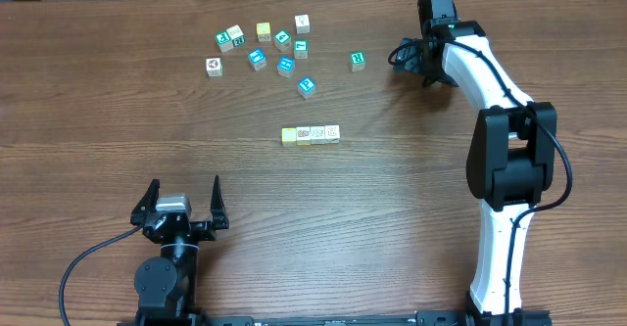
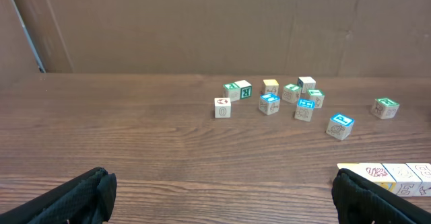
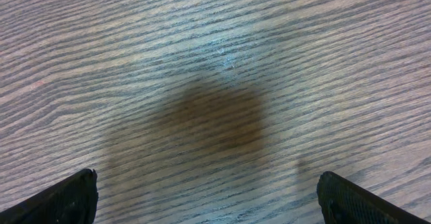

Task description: Form a horizontal line

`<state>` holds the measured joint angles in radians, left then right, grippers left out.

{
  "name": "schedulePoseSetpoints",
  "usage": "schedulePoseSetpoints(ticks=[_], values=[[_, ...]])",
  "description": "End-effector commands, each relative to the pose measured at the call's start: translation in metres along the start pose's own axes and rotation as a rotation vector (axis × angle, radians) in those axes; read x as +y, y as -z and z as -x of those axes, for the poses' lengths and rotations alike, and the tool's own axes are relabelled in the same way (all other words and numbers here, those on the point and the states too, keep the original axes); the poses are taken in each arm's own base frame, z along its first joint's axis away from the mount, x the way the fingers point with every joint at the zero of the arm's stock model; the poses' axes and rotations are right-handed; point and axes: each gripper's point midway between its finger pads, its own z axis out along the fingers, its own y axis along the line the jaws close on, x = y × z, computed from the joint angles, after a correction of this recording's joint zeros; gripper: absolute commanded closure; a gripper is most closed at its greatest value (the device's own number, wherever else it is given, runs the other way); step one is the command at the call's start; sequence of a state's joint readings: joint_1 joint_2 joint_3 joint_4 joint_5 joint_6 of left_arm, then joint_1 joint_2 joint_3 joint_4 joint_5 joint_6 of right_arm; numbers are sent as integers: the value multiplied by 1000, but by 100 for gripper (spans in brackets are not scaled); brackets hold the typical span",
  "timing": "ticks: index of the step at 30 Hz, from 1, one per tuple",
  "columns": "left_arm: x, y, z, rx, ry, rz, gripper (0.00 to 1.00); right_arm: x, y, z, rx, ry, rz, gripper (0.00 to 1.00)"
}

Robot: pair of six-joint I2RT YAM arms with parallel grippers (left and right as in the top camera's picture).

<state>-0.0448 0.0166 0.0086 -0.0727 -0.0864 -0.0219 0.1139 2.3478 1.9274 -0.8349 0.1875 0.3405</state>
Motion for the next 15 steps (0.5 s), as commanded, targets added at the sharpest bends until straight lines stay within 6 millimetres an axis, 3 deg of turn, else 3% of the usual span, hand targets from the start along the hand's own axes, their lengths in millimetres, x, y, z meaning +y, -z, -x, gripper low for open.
schedulePoseSetpoints(ticks=[1, 9, 11, 15], values=[[2, 0, 1, -11, -21, 6, 0, 1, 7, 5, -21, 0, 3, 0], [1, 0, 1, -11, -21, 5, 0, 1, 5, 5, -21, -1, 3, 0], [1, 0, 1, -11, -21, 5, 0, 2, 13, 10, -35, -3, 9, 0], [1, 0, 1, -11, -21, 5, 0, 4, 61, 35, -129, -21, 50, 0]])
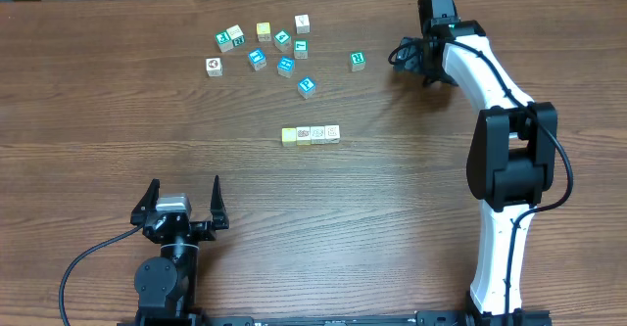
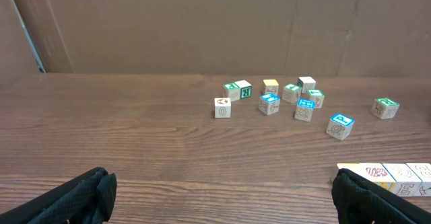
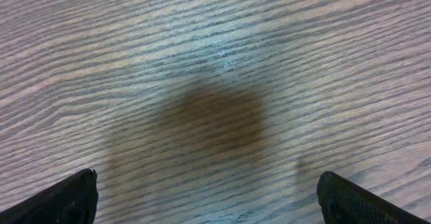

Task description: Form a horizontal line

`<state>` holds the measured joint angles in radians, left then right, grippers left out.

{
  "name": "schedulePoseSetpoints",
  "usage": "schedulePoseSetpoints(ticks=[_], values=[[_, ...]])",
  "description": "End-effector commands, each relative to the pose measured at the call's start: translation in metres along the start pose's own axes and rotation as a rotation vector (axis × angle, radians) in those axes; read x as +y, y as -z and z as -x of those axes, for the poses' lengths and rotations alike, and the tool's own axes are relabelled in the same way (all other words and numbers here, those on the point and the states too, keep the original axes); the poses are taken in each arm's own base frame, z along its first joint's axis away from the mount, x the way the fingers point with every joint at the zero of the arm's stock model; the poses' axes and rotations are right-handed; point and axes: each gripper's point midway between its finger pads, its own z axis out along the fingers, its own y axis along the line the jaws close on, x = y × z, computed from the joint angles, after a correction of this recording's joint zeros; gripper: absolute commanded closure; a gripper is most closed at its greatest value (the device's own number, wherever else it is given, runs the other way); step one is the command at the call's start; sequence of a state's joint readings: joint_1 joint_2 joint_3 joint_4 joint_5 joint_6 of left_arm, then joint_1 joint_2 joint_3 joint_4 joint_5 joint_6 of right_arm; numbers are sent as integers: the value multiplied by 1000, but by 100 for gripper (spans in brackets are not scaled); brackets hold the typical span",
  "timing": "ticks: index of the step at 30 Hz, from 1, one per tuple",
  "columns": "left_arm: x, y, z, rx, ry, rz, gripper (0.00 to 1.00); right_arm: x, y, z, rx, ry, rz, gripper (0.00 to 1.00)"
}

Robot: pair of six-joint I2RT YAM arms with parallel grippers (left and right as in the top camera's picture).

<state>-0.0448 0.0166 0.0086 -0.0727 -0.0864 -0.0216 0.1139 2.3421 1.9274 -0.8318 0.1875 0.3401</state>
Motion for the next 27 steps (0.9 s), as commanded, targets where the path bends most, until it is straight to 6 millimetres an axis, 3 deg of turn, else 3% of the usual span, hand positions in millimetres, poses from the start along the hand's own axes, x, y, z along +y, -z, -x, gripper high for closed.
schedulePoseSetpoints(ticks=[1, 8, 10, 11, 13, 14, 20, 23, 25, 27], values=[[1, 0, 1, -11, -21, 5, 0, 4, 79, 42, -159, -27, 63, 0], [1, 0, 1, -11, -21, 5, 0, -2, 195, 77, -366, -65, 154, 0], [1, 0, 1, -11, -21, 5, 0, -6, 235, 83, -435, -78, 185, 0], [1, 0, 1, -11, -21, 5, 0, -11, 268, 86, -492, -89, 209, 0], [1, 0, 1, -11, -21, 5, 0, -16, 299, 87, -546, -99, 233, 0], [1, 0, 1, -11, -21, 5, 0, -22, 327, 87, -594, -108, 254, 0], [1, 0, 1, -11, -21, 5, 0, -47, 426, 72, -769, -141, 331, 0], [1, 0, 2, -11, -21, 5, 0, -57, 444, 56, -796, -146, 343, 0], [1, 0, 1, -11, -21, 5, 0, -66, 441, 34, -781, -143, 336, 0], [1, 0, 1, -11, -21, 5, 0, -74, 423, 8, -739, -135, 318, 0]])
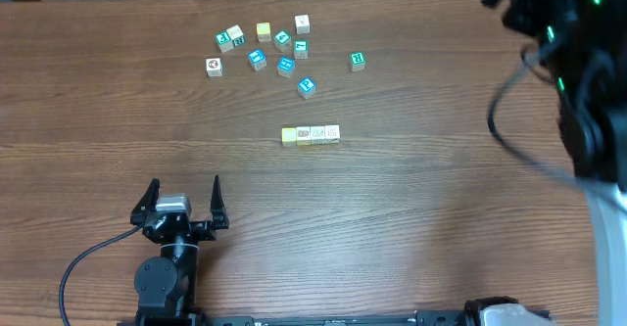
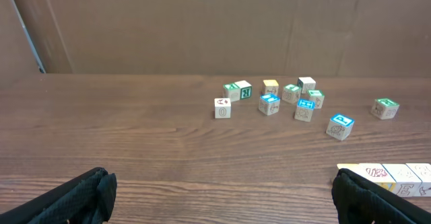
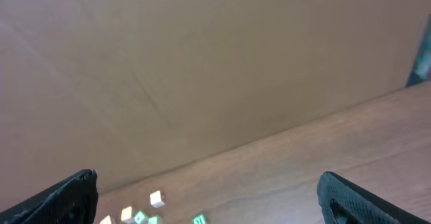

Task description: Form a horizontal line

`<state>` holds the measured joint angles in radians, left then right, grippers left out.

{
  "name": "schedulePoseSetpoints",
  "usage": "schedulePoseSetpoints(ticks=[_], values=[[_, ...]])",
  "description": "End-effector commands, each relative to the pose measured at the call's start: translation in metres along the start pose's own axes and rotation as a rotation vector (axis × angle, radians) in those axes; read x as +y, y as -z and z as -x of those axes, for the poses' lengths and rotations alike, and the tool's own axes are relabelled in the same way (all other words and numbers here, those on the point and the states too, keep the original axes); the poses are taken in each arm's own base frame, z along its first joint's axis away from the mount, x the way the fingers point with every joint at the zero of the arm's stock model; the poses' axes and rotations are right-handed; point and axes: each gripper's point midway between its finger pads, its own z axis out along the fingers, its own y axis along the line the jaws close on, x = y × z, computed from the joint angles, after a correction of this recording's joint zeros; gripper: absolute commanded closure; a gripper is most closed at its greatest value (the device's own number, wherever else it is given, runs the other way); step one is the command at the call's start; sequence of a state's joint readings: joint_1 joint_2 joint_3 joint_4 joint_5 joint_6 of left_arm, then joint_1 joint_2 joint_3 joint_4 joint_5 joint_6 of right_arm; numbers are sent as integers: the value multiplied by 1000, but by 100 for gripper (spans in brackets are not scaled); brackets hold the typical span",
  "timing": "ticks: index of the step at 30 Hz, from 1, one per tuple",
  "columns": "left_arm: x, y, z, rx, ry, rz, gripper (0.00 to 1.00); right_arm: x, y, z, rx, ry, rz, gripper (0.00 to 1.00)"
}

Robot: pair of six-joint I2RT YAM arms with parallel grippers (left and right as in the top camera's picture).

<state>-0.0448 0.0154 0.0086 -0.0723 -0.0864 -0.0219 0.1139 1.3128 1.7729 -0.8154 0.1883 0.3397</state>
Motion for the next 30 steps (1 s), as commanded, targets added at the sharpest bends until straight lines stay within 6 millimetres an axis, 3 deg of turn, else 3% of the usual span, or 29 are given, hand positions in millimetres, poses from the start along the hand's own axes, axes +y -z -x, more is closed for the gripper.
schedulePoseSetpoints(ticks=[1, 4, 6, 12, 16, 21, 25, 30], values=[[1, 0, 1, -9, -21, 5, 0, -26, 8, -58, 104, 22, -47, 0], [1, 0, 1, -9, -21, 5, 0, -48, 13, -105, 185, 37, -82, 0], [1, 0, 1, -9, -21, 5, 0, -69, 19, -151, 304, 60, -134, 0], [1, 0, 1, -9, -21, 5, 0, -108, 35, -235, 575, 112, -251, 0], [1, 0, 1, -9, -21, 5, 0, -120, 36, -263, 644, 125, -281, 0], [1, 0, 1, -9, -21, 5, 0, -126, 30, -281, 642, 124, -275, 0], [1, 0, 1, -9, -21, 5, 0, -101, 11, -302, 564, 298, 9, 0], [1, 0, 1, -9, -21, 5, 0, -81, -9, -297, 346, 387, 167, 0]])
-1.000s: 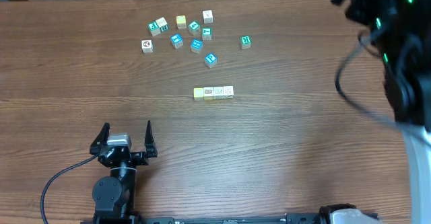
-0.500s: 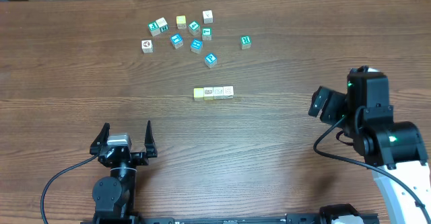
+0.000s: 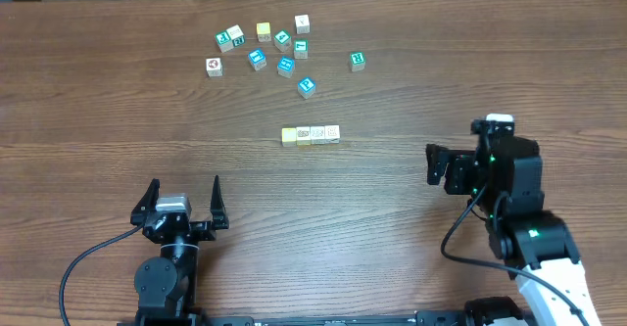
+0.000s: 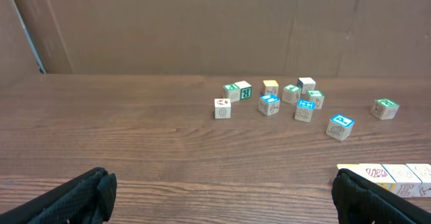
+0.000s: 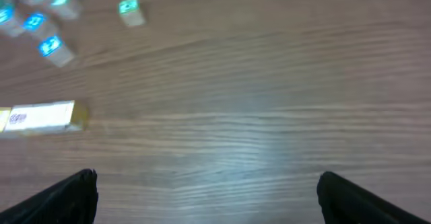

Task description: Form a horizontal line

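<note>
A row of four touching blocks [image 3: 311, 134], yellow one at its left end, lies mid-table; it also shows as the row [image 4: 394, 174] at the left wrist view's right edge and the row [image 5: 42, 116] in the right wrist view. Several loose letter blocks [image 3: 282, 44] are scattered at the back, the scatter [image 4: 303, 103] far ahead of the left fingers. My left gripper [image 3: 183, 201] stands open and empty near the front edge, left gripper [image 4: 219, 204]. My right gripper [image 3: 434, 165] is open and empty, right of the row and apart from it, right gripper [image 5: 209, 204].
A lone green block [image 3: 358, 61] sits apart at the scatter's right, the same green block [image 5: 129, 9]. A brown cardboard wall [image 4: 202, 22] closes the table's far side. Bare wood lies between the row and both grippers.
The right arm was raised at the back right edge, its camera facing the wall. Now it sits low at the near right of the table, facing the row. The left arm and blocks are unmoved.
My right gripper stood open over bare wood at the back right, just right of the lone green block, for the first two moments. Then it was lifted high by the right edge, and now it is low at the near right. The four-block row stayed unchanged throughout.
</note>
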`<state>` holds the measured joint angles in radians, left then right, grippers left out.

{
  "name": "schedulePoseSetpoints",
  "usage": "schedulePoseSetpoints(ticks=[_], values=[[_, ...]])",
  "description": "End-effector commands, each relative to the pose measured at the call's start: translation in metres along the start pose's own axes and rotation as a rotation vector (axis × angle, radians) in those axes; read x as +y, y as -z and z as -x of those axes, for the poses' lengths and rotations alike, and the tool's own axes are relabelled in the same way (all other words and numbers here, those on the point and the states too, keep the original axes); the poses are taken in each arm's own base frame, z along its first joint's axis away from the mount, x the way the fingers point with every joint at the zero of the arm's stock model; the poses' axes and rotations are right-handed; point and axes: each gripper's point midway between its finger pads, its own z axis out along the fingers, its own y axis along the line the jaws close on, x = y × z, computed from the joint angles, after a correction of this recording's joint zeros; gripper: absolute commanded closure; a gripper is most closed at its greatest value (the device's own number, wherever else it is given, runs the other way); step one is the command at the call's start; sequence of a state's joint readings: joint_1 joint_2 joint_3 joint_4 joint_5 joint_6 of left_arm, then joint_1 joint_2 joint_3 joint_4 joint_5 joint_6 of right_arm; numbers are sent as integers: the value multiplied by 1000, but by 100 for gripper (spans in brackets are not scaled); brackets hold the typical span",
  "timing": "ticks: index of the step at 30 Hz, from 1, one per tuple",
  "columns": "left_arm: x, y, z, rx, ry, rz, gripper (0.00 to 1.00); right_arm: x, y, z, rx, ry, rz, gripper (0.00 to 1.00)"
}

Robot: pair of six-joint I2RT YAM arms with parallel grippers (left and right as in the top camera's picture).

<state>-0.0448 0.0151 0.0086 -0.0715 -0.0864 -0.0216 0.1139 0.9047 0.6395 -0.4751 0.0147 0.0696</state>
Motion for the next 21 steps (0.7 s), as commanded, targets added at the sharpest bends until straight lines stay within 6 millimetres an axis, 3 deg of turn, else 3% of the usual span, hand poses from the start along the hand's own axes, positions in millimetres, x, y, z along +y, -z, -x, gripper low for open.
schedulePoseSetpoints(ticks=[1, 11, 15, 21], values=[[1, 0, 1, -8, -21, 5, 0, 13, 0, 8, -119, 112, 77, 0], [2, 0, 1, -8, -21, 6, 0, 26, 17, 55, -459, 129, 140, 0], [1, 0, 1, -8, -21, 5, 0, 25, 19, 47, -525, 130, 149, 0], [1, 0, 1, -8, -21, 5, 0, 21, 18, 15, -594, 133, 155, 0]])
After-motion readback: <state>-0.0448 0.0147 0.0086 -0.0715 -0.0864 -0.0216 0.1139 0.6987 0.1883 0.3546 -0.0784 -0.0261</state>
